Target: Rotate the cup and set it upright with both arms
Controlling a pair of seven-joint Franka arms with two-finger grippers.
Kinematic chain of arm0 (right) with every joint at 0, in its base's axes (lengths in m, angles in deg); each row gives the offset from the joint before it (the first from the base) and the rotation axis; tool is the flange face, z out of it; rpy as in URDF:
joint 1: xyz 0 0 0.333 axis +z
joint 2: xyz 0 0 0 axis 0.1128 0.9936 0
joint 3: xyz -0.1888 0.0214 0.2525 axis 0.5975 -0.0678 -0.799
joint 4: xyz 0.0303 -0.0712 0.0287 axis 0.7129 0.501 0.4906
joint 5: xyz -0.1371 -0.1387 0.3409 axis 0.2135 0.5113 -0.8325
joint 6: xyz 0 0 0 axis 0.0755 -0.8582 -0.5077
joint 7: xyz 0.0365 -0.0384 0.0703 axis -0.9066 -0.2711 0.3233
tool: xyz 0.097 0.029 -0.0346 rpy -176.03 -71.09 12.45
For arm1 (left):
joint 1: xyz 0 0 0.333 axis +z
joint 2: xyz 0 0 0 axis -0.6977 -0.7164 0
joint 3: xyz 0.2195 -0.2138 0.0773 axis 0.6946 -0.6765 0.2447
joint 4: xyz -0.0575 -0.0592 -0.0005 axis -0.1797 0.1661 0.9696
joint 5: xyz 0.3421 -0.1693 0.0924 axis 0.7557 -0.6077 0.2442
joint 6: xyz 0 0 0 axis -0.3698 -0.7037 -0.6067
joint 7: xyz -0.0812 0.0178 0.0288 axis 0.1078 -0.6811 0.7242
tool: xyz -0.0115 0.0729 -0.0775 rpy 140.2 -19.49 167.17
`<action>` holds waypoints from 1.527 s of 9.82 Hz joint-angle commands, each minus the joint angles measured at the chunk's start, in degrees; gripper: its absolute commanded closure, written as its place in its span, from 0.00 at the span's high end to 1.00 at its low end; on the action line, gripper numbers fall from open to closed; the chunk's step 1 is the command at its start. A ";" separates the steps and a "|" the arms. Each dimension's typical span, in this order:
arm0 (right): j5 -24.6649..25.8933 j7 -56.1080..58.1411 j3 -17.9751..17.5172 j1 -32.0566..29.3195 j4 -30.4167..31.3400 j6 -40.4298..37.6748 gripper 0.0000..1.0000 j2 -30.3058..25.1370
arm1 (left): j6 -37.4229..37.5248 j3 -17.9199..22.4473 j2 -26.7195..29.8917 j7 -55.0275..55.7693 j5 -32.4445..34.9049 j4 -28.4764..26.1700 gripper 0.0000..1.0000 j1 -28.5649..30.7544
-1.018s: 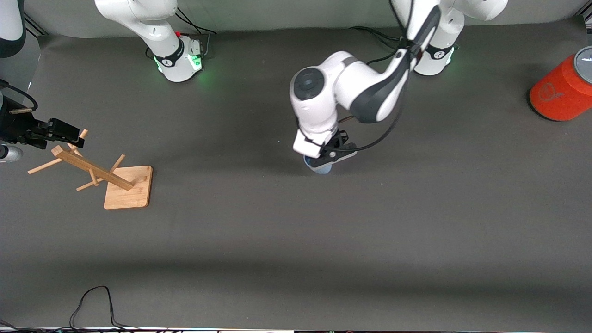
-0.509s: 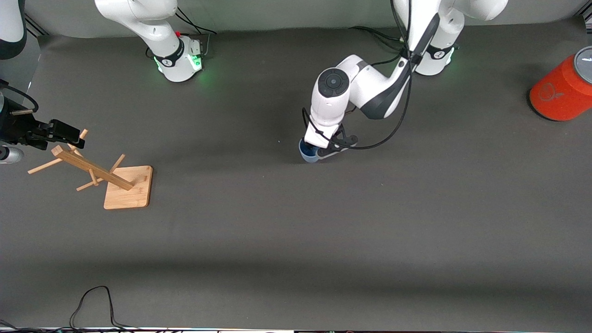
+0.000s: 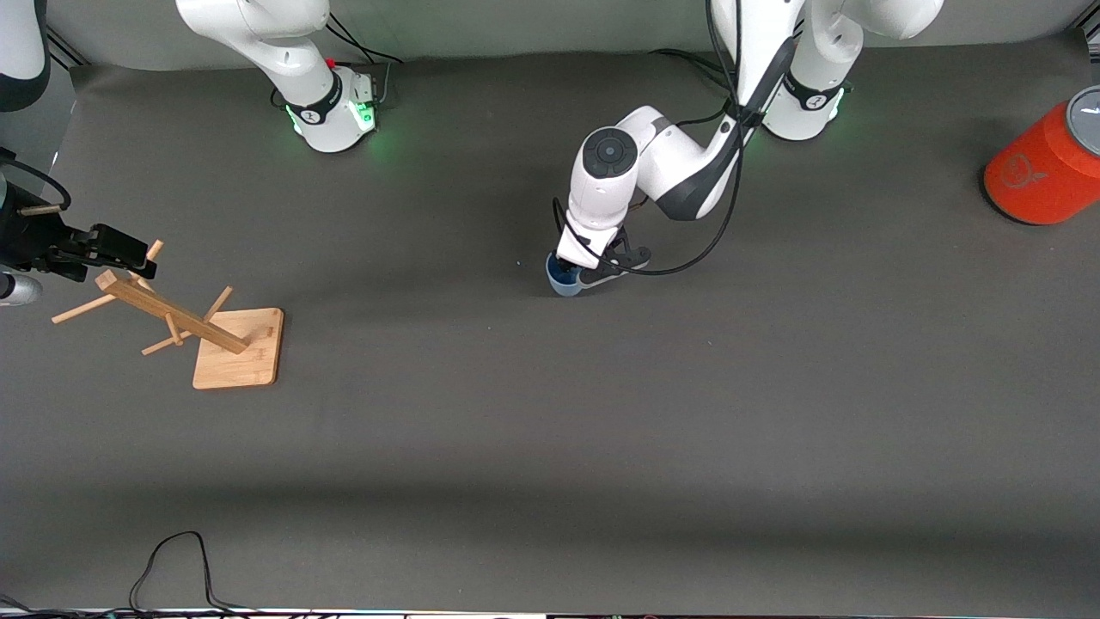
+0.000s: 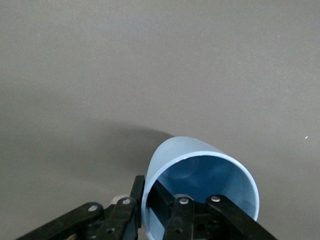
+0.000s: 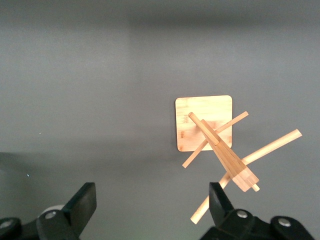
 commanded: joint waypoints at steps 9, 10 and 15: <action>0.56 0.74 -0.03 0.07 0.09 0.60 1.00 0.00 | 17.99 1.11 6.66 -15.22 -0.02 5.78 1.00 1.64; 0.56 0.74 -0.03 0.07 0.17 0.60 1.00 0.00 | 24.84 1.11 7.90 -22.08 0.07 9.29 1.00 5.49; 0.56 0.74 -0.03 0.07 0.09 0.60 1.00 0.26 | 38.79 1.20 13.52 -47.60 2.44 21.27 1.00 28.96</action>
